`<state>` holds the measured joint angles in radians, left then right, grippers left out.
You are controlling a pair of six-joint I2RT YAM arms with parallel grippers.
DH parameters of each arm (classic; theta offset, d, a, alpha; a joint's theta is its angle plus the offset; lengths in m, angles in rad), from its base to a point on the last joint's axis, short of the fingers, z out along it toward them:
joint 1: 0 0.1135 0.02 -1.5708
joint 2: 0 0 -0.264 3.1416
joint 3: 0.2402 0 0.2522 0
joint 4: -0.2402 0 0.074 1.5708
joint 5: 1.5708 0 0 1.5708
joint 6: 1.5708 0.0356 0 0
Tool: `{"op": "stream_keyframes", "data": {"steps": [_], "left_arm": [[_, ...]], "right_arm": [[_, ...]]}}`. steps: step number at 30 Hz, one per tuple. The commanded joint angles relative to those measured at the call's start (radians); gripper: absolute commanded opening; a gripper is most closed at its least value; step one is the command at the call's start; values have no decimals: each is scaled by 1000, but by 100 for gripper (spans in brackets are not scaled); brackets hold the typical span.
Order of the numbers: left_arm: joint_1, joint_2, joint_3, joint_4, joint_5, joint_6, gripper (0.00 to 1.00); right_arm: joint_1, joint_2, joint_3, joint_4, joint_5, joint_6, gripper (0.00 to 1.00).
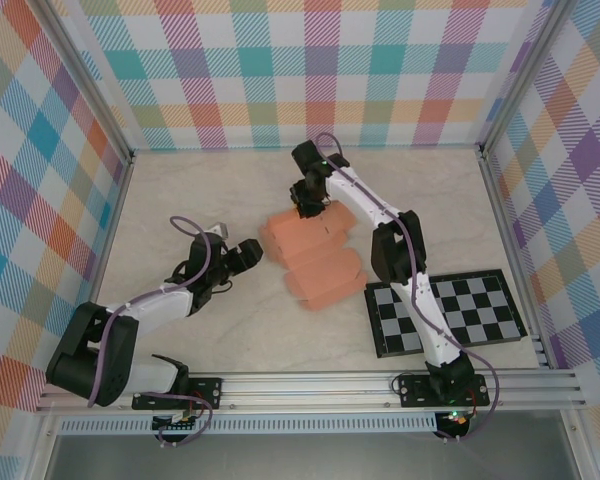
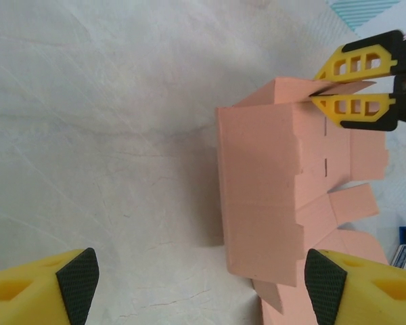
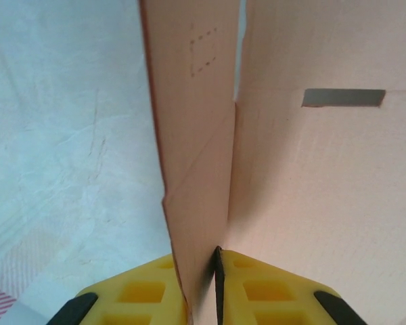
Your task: Fold the paper box
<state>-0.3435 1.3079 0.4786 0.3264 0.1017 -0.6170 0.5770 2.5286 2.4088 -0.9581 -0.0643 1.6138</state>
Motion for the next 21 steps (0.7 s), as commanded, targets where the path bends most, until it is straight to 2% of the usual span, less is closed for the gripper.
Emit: {"op": "stream_keyframes", "data": {"steps": [1,5,8,11,13,18,21], "left_arm": [[12,-52,-14,-31,-47,38,83],[14,-58,-11,-30,-59,49,84],[14,-44,-16,-10,-59,57,84],[15,-36,-34,25,-67,80,84],[14,-39,-49,50,-66,106,84],[14,-52,-69,75,-79,196,84],[14,-38,-76,96,-75,241,84]], "right_arm": [[0,-67,25,17,-27,-37,15],[1,-98,23,82,-62,-111,10],[0,-120,19,144,-126,-170,0],[0,-159,-39,226,-177,-223,0],[0,-213,-161,329,-195,-236,0],[0,-385,-626,872,-226,-193,0],[-3,-409,-743,983,-242,-193,0]]}}
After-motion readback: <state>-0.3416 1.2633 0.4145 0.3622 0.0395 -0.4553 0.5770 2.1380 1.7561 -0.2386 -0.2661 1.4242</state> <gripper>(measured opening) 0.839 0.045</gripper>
